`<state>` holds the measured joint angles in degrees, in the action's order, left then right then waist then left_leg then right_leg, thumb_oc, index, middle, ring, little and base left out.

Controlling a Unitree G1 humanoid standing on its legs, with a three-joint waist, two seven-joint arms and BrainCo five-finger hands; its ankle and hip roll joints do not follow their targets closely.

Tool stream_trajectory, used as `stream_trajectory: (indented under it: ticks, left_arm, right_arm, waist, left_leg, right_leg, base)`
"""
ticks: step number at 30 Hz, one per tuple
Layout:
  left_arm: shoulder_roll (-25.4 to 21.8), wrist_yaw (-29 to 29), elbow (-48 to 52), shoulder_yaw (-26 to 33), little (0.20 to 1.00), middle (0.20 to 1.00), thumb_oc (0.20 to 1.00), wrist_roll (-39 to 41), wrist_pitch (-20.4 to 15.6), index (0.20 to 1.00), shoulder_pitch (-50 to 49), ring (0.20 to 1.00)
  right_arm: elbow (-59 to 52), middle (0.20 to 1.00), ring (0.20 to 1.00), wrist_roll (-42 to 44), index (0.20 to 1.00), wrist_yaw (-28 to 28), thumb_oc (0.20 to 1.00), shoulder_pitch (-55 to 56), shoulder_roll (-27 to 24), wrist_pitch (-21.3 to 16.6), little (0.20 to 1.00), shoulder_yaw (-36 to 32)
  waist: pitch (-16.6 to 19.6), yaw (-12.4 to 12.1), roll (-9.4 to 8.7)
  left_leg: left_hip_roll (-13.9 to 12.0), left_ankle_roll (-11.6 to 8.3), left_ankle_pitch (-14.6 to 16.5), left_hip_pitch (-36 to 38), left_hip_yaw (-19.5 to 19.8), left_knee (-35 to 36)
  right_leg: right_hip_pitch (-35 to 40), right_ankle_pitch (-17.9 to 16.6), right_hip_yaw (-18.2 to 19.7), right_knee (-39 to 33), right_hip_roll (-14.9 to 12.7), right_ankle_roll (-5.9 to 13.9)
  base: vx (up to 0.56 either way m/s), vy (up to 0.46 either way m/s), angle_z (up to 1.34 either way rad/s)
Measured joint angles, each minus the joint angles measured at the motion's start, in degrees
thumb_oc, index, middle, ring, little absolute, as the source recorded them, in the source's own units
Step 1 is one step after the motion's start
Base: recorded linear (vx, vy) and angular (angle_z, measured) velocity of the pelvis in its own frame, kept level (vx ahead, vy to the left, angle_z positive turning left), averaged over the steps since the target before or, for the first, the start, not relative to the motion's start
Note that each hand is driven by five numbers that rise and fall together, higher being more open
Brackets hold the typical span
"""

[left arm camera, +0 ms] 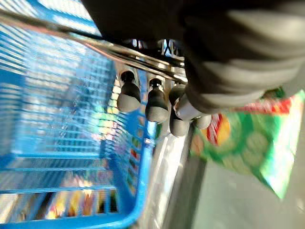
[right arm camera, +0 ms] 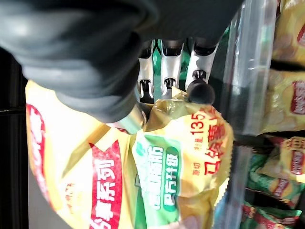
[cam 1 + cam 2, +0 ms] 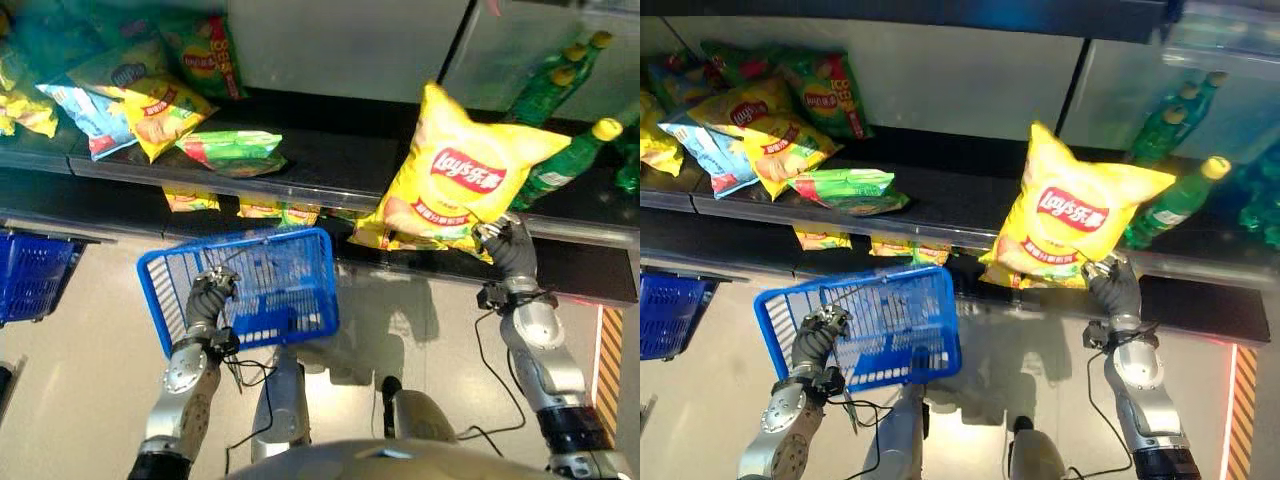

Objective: Pick up the snacks into the basket

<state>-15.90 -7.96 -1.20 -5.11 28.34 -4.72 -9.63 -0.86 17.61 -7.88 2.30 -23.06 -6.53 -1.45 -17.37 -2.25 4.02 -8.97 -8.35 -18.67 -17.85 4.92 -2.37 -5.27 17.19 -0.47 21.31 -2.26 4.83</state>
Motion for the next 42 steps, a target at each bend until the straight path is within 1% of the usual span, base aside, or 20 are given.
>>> stream_trajectory:
  ticks: [1, 2, 3, 4, 5, 6, 7, 9, 10, 12, 16, 17, 19, 21, 24, 27, 28, 31, 38, 42]
  left_arm:
    - [0.43, 0.84, -0.01, -0.56, 0.200, 0.200, 0.200, 0.05, 0.03, 0.200, -0.25, 0.200]
    - [0.40, 1.27, -0.43, -0.71, 0.200, 0.200, 0.200, 0.04, 0.12, 0.200, 0.16, 0.200]
    - [0.03, 1.48, -0.53, -0.62, 0.200, 0.200, 0.200, 0.01, 0.26, 0.200, 0.31, 0.200]
    - [-0.69, 1.66, -0.62, -0.22, 0.200, 0.200, 0.200, 0.07, 0.68, 0.200, 0.26, 0.200]
    - [-0.81, 1.85, -0.62, 0.08, 0.200, 0.200, 0.200, 0.09, 0.65, 0.200, 0.00, 0.200]
    - [-0.86, 2.15, -0.70, 0.00, 0.200, 0.200, 0.200, 0.06, 0.69, 0.200, 1.69, 0.200]
    - [-1.25, 2.32, -0.59, 0.07, 0.200, 0.200, 0.200, 0.06, 0.67, 0.200, 2.63, 0.200]
    - [-2.20, 2.72, -0.39, 0.10, 0.200, 0.200, 0.200, 0.04, 0.54, 0.200, 3.88, 0.200]
    - [-2.98, 2.99, -0.46, -0.96, 0.200, 0.200, 0.200, 0.02, 0.69, 0.200, 4.06, 0.200]
    - [-3.09, 3.53, -0.45, -1.78, 0.200, 0.200, 0.200, 0.02, 0.87, 0.200, 3.98, 0.200]
    - [-3.48, 4.28, -0.45, -2.62, 0.200, 0.200, 0.200, -0.02, 1.16, 0.200, 3.84, 0.200]
    - [-3.61, 4.37, -0.45, -2.66, 0.200, 0.200, 0.200, -0.01, 1.28, 0.200, 3.81, 0.200]
    - [-4.78, 5.11, -0.40, -2.66, 0.200, 0.200, 0.200, 0.00, 1.52, 0.200, 3.89, 0.200]
    - [-5.56, 5.61, -0.38, -4.35, 0.200, 0.200, 0.200, 0.14, 1.72, 0.200, 5.94, 0.200]
    - [-5.68, 6.80, -0.37, -7.99, 0.200, 0.200, 0.200, 1.24, 1.68, 0.200, 10.26, 0.200]
    - [-5.49, 6.28, -0.31, -12.47, 0.200, 0.200, 0.200, 2.29, 1.49, 0.200, 16.63, 0.200]
    - [-4.49, 5.79, -0.35, -14.11, 0.200, 0.200, 0.200, 2.44, 1.49, 0.200, 20.48, 0.200]
    - [-4.21, 4.79, -0.43, -17.77, 0.200, 0.200, 0.200, 2.74, 1.61, 0.200, 23.41, 0.200]
    - [-2.53, 1.71, -2.77, -22.17, 0.200, 0.200, 0.200, 2.87, 1.53, 0.200, 29.40, 0.200]
    - [-1.74, 0.94, -3.05, -24.18, 0.200, 0.200, 0.200, 2.76, 1.53, 0.200, 31.45, 0.200]
  right_arm:
    - [0.10, 0.200, 0.200, -0.26, 0.200, 0.88, 0.200, 0.86, 0.34, 0.08, 0.200, 0.21]
    - [0.54, 0.200, 0.200, -0.27, 0.200, 1.37, 0.200, 1.05, 1.16, 0.17, 0.200, 0.26]
    - [0.90, 0.200, 0.200, -0.27, 0.200, 1.80, 0.200, 1.10, 2.12, 0.34, 0.200, 0.45]
    - [0.85, 0.200, 0.200, -0.36, 0.200, 3.13, 0.200, 1.51, 2.90, 0.76, 0.200, 1.28]
    - [0.84, 0.200, 0.200, -0.60, 0.200, 3.69, 0.200, 1.60, 2.42, 0.75, 0.200, 2.04]
    - [0.88, 0.200, 0.200, -0.61, 0.200, 4.01, 0.200, 2.78, 2.34, 0.72, 0.200, 1.53]
    - [1.35, 0.200, 0.200, -0.61, 0.200, 4.01, 0.200, 2.99, 3.22, 0.92, 0.200, 1.55]
    - [1.55, 0.200, 0.200, -0.67, 0.200, 4.56, 0.200, 2.75, 4.01, 1.16, 0.200, 2.22]
    - [3.07, 0.200, 0.200, -0.68, 0.200, 4.83, 0.200, 2.65, 5.07, 0.96, 0.200, 1.97]
    - [4.33, 0.200, 0.200, -0.70, 0.200, 5.01, 0.200, 2.56, 5.23, 1.15, 0.200, 2.48]
    - [7.90, 0.200, 0.200, -2.35, 0.200, 6.68, 0.200, 2.09, 4.88, 1.40, 0.200, 6.81]
    - [8.50, 0.200, 0.200, -2.83, 0.200, 7.10, 0.200, 2.08, 4.81, 1.57, 0.200, 7.54]
    - [10.40, 0.200, 0.200, -5.42, 0.200, 8.85, 0.200, 0.86, 3.16, 2.23, 0.200, 11.73]
    - [12.61, 0.200, 0.200, -8.90, 0.200, 9.79, 0.200, 0.25, 1.16, 2.27, 0.200, 14.79]
    - [17.41, 0.200, 0.200, -12.71, 0.200, 10.79, 0.200, -1.78, 0.28, 2.54, 0.200, 17.48]
    - [21.44, 0.200, 0.200, -16.41, 0.200, 10.32, 0.200, -9.84, -2.89, 2.34, 0.200, 24.49]
    - [21.82, 0.200, 0.200, -17.04, 0.200, 10.17, 0.200, -14.44, -2.97, 2.30, 0.200, 25.53]
    - [24.62, 0.200, 0.200, -17.22, 0.200, 9.95, 0.200, -20.04, -1.96, 2.22, 0.200, 28.42]
    - [39.97, 0.200, 0.200, -19.44, 0.200, 6.96, 0.200, -30.12, 2.44, 1.50, 0.200, 33.68]
    - [44.76, 0.200, 0.200, -20.27, 0.200, 4.35, 0.200, -34.26, 4.54, 2.00, 0.200, 34.13]
  waist:
    - [1.59, 0.06, -0.42]
    - [1.84, 0.96, -2.31]
    - [2.25, 0.74, -4.44]
    - [3.44, -0.31, -6.39]
    - [4.01, -0.15, -5.58]
    - [4.77, 3.97, -4.65]
    - [5.41, 4.62, -5.61]
    - [6.36, 4.34, -6.14]
    - [7.66, 4.45, -6.43]
    - [7.85, 4.62, -6.22]
    - [7.81, 4.42, -6.31]
    - [7.75, 4.40, -6.49]
    - [7.37, 3.75, -6.70]
    - [6.63, 4.22, -6.68]
    - [5.54, 2.79, -6.65]
    - [2.12, 2.27, -5.50]
    - [-1.42, 2.04, -4.63]
    - [-5.57, 2.19, -3.77]
    - [-9.83, 1.12, -2.48]
    - [-11.46, 0.33, -1.32]
  left_leg:
    - [0.89, -3.34, -0.35, -0.37, 0.36, 0.00]
    - [3.38, -5.66, 3.53, -2.00, 0.74, -5.03]
    - [6.06, -2.94, 8.54, -2.55, 0.52, -10.14]
    - [9.85, 1.59, 18.46, -0.66, 0.34, -20.31]
    - [11.10, 3.55, 20.69, 2.95, -0.03, -19.68]
    - [10.95, 5.58, 21.38, 7.77, 0.24, -12.06]
    - [10.94, 6.27, 20.42, 9.01, 0.13, -8.70]
    - [10.54, 6.29, 18.52, 9.58, 0.15, -5.15]
    - [10.96, 6.59, 16.83, 9.11, 0.23, -3.42]
    - [11.10, 6.78, 15.56, 8.89, -0.09, -2.09]
    - [10.43, 7.17, 14.06, 7.25, -1.61, -0.96]
    - [11.08, 7.21, 13.53, 7.12, -2.02, -0.84]
    - [10.07, 7.27, 13.78, 6.57, -3.15, -0.89]
    - [10.06, 7.28, 13.74, 5.34, -2.38, -1.92]
    - [9.44, 6.93, 13.39, 3.35, -1.73, -2.07]
    - [8.95, 6.04, 12.22, -2.09, -1.01, -4.15]
    - [8.66, 5.47, 10.83, -4.25, -0.04, -4.12]
    - [8.30, 4.97, 10.27, -5.30, 0.57, -4.13]
    - [8.51, 4.00, 10.11, -8.71, 1.82, -6.40]
    - [8.47, 3.61, 9.85, -9.24, 2.63, -6.46]
  right_leg:
    - [-1.14, -0.40, -0.62, 0.50, -0.98, -0.89]
    - [-1.46, -0.70, -1.82, 0.52, -4.33, -0.51]
    - [-1.97, -1.60, -1.86, 0.34, -6.79, 0.52]
    - [-1.19, -4.84, -0.80, -3.11, -9.30, 1.87]
    - [1.01, -6.11, -0.04, -5.64, -8.34, 2.90]
    - [4.29, -6.34, -0.01, -7.85, -8.12, 3.66]
    - [3.91, -6.16, 0.23, -7.92, -8.46, 4.21]
    - [2.39, -6.32, 1.26, -8.71, -6.94, 3.63]
    - [3.03, -8.89, 0.69, -10.81, -6.60, 2.82]
    - [1.66, -9.68, 1.05, -11.63, -6.86, 3.13]
    - [-1.37, -11.08, 2.96, -11.67, -6.83, 3.96]
    - [-1.86, -12.02, 3.05, -11.59, -6.80, 3.72]
    - [-3.37, -12.75, 2.48, -11.00, -6.84, 3.82]
    - [-3.35, -13.12, 2.18, -11.68, -6.62, 4.03]
    - [-5.07, -13.32, 2.31, -12.13, -5.69, 3.33]
    - [-10.65, -13.52, 2.06, -9.06, -4.50, 3.08]
    - [-13.48, -13.55, 1.67, -7.01, -3.99, 2.84]
    - [-15.51, -12.69, 1.25, -4.28, -3.50, 2.03]
    - [-20.56, -9.30, 0.10, 2.95, -3.59, 0.78]
    - [-21.21, -8.98, -0.31, 3.89, -3.48, 0.50]
  base:
    - [-0.14, 0.018, 0.20]
    - [-0.12, 0.067, 0.12]
    - [-0.09, 0.098, -0.40]
    - [-0.09, 0.155, -0.64]
    - [-0.07, 0.143, 0.02]
    - [-0.04, 0.098, 0.67]
    - [-0.13, 0.131, 0.74]
    - [-0.20, 0.208, 0.04]
    - [-0.19, 0.205, 0.10]
    - [-0.20, 0.195, -0.02]
    - [-0.16, 0.116, -0.22]
    - [-0.19, 0.091, -0.45]
    - [-0.11, -0.007, -0.37]
    - [-0.13, -0.028, 0.10]
    - [-0.21, -0.056, 0.07]
    - [-0.14, -0.050, 0.07]
    - [-0.12, -0.064, 0.13]
    - [-0.07, -0.040, 0.09]
    - [-0.06, -0.061, 0.11]
    - [-0.03, -0.034, 0.05]
